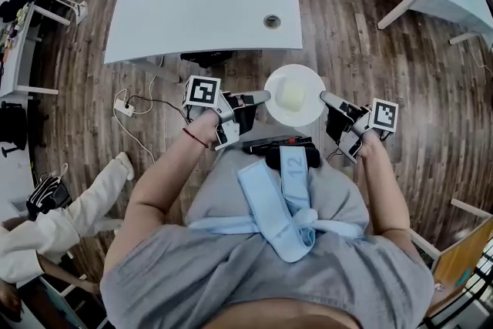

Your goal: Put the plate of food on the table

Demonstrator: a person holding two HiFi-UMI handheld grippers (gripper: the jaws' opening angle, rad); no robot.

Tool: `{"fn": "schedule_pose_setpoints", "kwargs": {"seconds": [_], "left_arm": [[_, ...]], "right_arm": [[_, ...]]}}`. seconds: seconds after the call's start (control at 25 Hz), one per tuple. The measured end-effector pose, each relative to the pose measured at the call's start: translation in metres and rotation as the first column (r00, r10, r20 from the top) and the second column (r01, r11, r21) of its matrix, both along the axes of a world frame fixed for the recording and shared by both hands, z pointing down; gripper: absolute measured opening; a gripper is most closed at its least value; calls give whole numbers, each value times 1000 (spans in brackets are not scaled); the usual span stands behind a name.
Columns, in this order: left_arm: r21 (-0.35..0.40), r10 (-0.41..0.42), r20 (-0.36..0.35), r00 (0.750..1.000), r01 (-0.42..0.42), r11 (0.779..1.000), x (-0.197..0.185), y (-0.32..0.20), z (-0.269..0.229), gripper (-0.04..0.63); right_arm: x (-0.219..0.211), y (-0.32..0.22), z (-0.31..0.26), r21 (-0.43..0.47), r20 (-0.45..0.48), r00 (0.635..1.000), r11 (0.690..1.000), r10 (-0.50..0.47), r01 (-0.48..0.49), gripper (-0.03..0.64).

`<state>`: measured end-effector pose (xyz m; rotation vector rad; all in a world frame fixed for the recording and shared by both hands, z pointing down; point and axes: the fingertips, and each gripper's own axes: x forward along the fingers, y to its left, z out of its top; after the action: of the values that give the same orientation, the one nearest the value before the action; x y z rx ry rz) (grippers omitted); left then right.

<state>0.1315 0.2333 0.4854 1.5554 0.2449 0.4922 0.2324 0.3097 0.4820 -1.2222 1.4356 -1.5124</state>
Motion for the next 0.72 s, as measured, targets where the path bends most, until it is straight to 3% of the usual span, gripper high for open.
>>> {"fn": "schedule_pose_setpoints", "kwargs": {"seconds": [0.2,0.4,0.72], "left_arm": [[3,-67,12,998,67,998,-10,-28,5,25],[11,-139,-22,990,139,990,-22,-78,2,26],[8,-254,17,967,254,967,-51,-169,13,25]], "right_arm": [[-4,-36,7,-5,-5,998,998,-70,70,35],[-13,-92,7,-11,-12,990,990,-144,143,35],[-34,-195,12,-35,-12,968,967,-251,251,35]]}}
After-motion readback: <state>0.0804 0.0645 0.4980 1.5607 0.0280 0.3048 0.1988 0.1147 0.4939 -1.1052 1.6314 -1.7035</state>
